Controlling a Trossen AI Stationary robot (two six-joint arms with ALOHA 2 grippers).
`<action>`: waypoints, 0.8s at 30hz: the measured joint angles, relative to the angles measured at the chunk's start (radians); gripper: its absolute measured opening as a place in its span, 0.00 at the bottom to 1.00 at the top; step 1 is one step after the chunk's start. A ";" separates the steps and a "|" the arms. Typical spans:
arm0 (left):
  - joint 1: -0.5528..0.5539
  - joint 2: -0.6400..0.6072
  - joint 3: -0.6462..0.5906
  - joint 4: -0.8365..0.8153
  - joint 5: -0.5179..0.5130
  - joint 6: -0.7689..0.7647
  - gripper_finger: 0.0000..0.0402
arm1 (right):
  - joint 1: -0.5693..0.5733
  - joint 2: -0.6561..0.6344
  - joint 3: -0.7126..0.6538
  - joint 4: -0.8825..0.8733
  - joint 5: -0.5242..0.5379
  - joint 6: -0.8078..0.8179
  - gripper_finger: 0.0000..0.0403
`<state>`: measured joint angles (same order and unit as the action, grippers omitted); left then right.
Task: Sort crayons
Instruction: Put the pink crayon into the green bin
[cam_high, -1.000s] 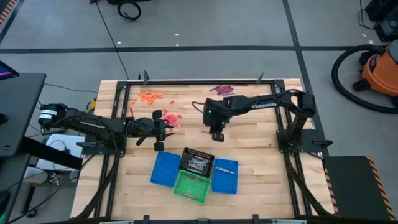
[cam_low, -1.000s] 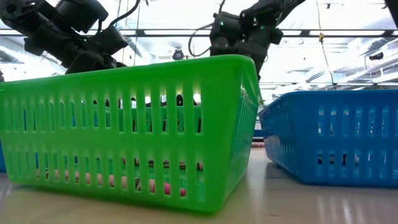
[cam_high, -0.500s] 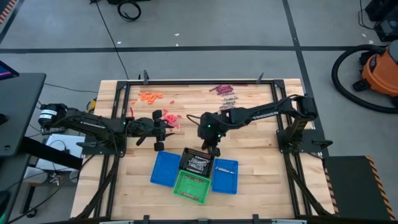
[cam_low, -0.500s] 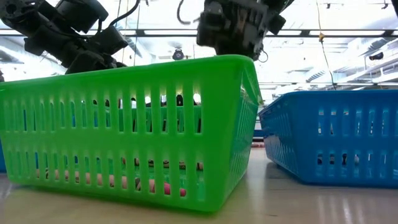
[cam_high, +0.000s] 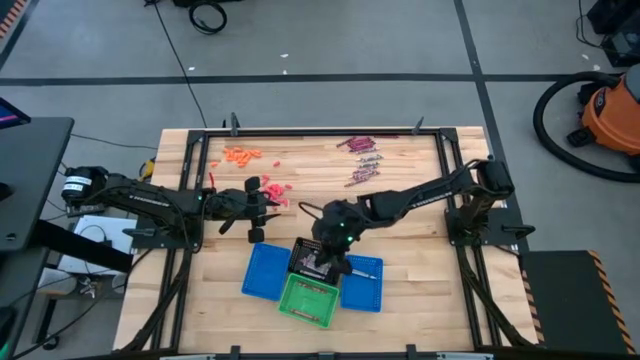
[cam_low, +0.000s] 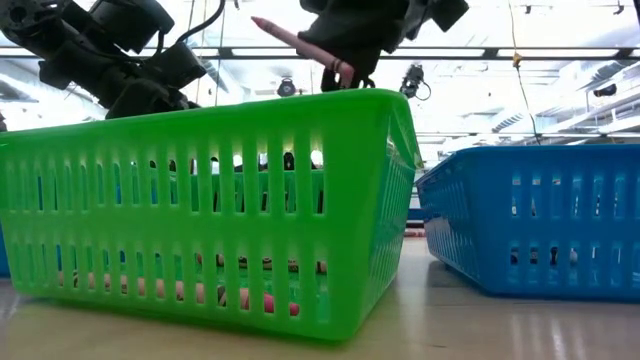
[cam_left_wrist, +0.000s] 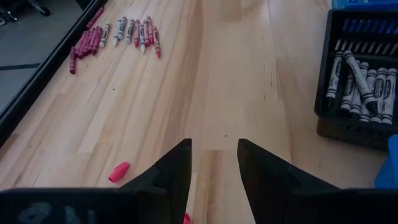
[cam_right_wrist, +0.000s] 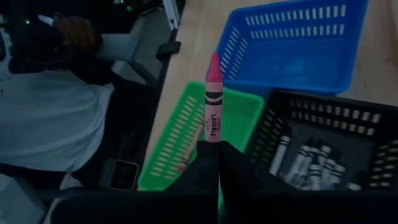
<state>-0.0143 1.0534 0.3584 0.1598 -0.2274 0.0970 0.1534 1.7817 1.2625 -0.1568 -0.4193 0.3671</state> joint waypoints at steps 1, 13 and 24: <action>0.000 0.000 0.000 0.000 0.000 -0.005 0.35 | 0.011 0.000 0.000 0.006 0.019 0.012 0.03; 0.000 0.000 0.000 0.005 0.000 -0.026 0.35 | 0.113 0.123 0.009 0.108 0.100 0.140 0.03; 0.000 0.000 0.000 0.003 0.000 -0.026 0.35 | 0.180 0.328 0.313 -0.216 0.187 0.153 0.03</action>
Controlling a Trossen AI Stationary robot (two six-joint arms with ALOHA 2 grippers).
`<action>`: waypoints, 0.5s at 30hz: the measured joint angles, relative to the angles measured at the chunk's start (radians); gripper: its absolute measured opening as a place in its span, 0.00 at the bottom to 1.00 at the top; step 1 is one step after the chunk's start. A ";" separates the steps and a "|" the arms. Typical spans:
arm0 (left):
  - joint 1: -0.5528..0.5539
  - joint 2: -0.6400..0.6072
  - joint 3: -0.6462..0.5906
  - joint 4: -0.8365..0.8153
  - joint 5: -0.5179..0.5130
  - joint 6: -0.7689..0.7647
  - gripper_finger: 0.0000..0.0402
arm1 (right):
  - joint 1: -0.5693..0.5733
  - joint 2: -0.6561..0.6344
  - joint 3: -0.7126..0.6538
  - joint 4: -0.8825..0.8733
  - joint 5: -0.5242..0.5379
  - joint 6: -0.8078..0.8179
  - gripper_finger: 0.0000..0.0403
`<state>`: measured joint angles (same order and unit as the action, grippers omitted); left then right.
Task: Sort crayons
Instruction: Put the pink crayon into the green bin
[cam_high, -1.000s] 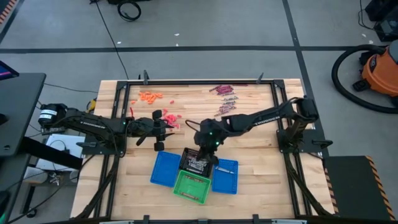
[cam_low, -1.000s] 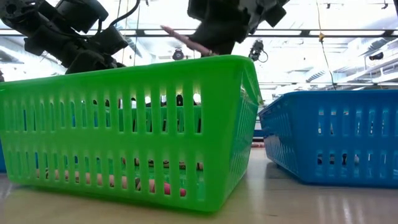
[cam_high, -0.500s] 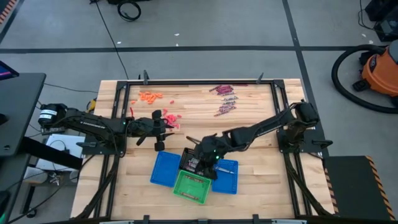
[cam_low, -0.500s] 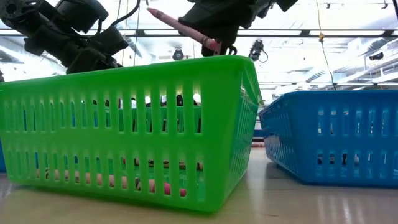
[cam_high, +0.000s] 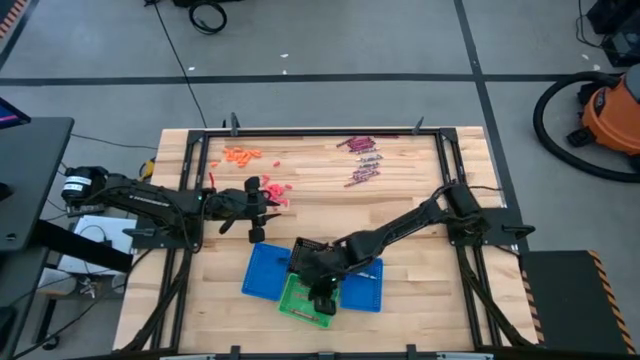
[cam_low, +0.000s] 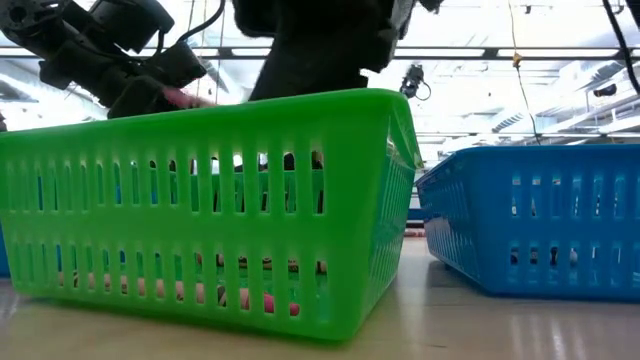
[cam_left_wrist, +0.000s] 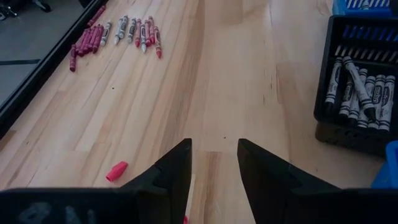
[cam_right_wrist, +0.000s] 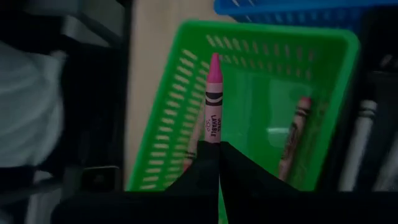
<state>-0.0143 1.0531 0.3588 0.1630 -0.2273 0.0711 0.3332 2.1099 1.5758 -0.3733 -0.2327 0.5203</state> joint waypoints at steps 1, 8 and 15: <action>0.000 0.000 0.000 -0.002 0.000 0.000 0.35 | 0.002 0.018 0.028 -0.026 0.008 0.000 0.03; 0.000 0.000 0.000 -0.002 0.000 0.000 0.35 | 0.006 0.108 0.140 -0.142 0.001 0.026 0.03; 0.000 0.000 0.000 -0.002 0.000 0.000 0.35 | 0.006 0.112 0.143 -0.185 0.003 0.038 0.08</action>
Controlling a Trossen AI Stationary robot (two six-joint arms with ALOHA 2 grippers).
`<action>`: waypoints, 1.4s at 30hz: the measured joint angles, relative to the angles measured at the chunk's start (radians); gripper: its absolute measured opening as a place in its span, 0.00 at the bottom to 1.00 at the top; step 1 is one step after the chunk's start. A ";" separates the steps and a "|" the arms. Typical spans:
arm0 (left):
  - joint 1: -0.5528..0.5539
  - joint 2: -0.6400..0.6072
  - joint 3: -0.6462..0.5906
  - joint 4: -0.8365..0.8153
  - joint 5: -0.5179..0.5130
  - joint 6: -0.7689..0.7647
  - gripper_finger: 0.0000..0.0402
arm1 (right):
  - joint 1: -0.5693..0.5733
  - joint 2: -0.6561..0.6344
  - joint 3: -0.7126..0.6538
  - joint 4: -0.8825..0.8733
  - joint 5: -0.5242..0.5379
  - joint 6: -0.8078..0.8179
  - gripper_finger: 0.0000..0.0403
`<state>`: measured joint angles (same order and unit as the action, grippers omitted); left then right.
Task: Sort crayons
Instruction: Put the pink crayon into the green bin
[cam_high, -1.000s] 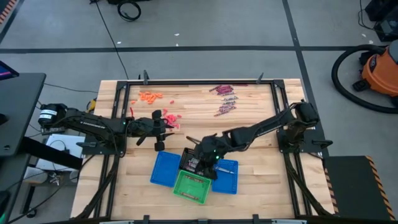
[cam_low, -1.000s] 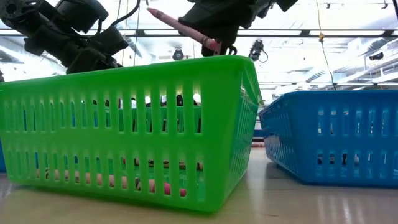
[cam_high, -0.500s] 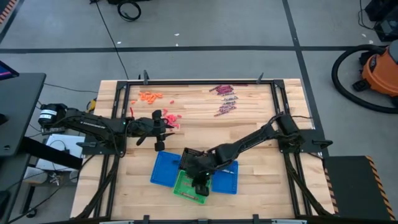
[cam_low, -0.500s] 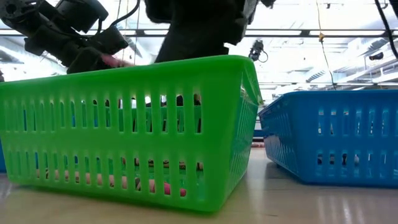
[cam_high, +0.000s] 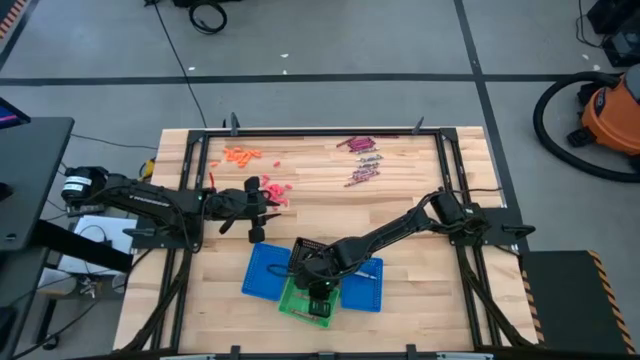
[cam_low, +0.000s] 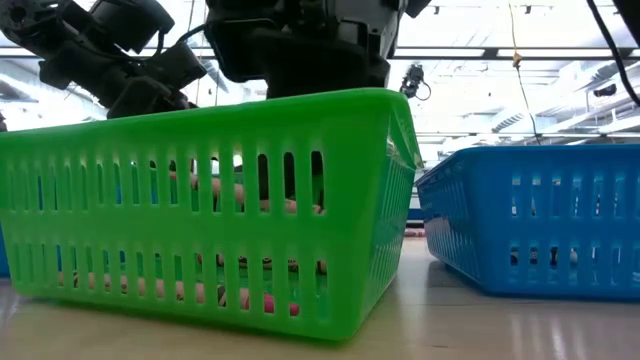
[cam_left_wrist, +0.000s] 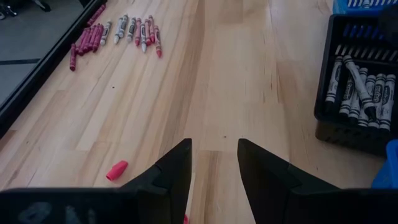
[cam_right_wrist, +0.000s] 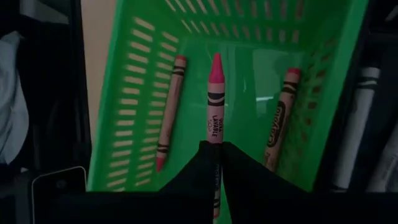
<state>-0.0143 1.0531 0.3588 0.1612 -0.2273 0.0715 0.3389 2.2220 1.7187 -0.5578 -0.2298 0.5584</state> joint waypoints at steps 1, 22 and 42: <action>0.000 0.000 0.000 -0.001 0.000 0.000 0.35 | 0.000 -0.001 0.000 0.000 0.000 -0.001 0.10; 0.000 0.000 0.000 -0.001 0.000 0.000 0.35 | -0.026 -0.103 0.000 -0.079 -0.012 -0.101 0.23; 0.000 0.000 0.000 0.000 0.000 0.002 0.35 | -0.188 -0.160 -0.001 -0.378 0.431 -0.321 0.23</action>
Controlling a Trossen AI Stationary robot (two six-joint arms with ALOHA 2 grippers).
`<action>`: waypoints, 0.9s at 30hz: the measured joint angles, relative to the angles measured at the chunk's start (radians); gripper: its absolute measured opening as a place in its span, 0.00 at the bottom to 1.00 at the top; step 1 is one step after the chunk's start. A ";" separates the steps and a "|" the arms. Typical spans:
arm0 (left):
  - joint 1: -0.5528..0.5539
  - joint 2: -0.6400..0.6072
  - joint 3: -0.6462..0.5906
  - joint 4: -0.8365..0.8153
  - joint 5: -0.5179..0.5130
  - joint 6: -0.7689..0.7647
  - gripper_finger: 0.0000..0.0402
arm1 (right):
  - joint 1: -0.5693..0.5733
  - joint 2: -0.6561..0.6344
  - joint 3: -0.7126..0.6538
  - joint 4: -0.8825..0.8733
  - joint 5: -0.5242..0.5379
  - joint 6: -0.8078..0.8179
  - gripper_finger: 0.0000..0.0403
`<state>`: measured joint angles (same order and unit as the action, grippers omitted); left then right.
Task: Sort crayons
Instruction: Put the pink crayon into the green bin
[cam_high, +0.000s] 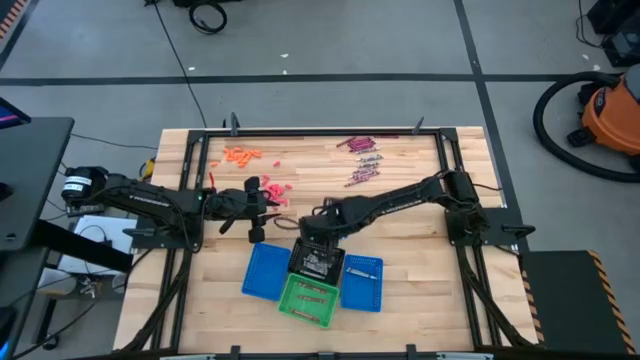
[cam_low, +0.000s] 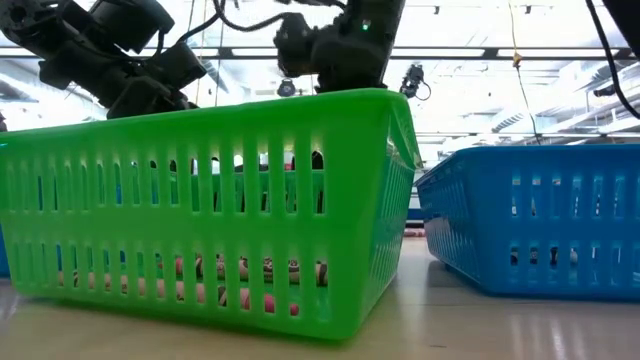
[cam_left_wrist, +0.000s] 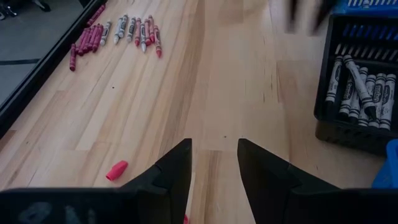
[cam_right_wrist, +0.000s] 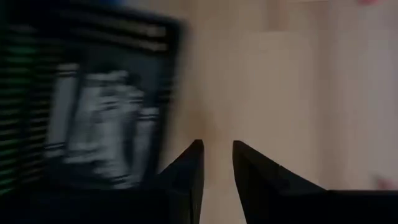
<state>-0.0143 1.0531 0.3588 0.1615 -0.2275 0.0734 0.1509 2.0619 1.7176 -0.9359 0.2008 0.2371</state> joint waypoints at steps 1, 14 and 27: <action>0.000 0.000 0.000 0.000 0.000 0.001 0.35 | -0.011 -0.003 0.000 -0.014 0.031 -0.008 0.23; 0.000 0.000 0.000 -0.002 0.000 0.019 0.35 | -0.174 -0.006 -0.111 -0.142 0.178 -0.299 0.23; 0.000 0.000 0.000 -0.003 0.000 0.019 0.35 | -0.341 -0.006 -0.231 -0.099 0.113 -0.579 0.23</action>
<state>-0.0142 1.0531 0.3588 0.1589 -0.2276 0.0925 -0.1898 2.0556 1.4870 -1.0347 0.3138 -0.3415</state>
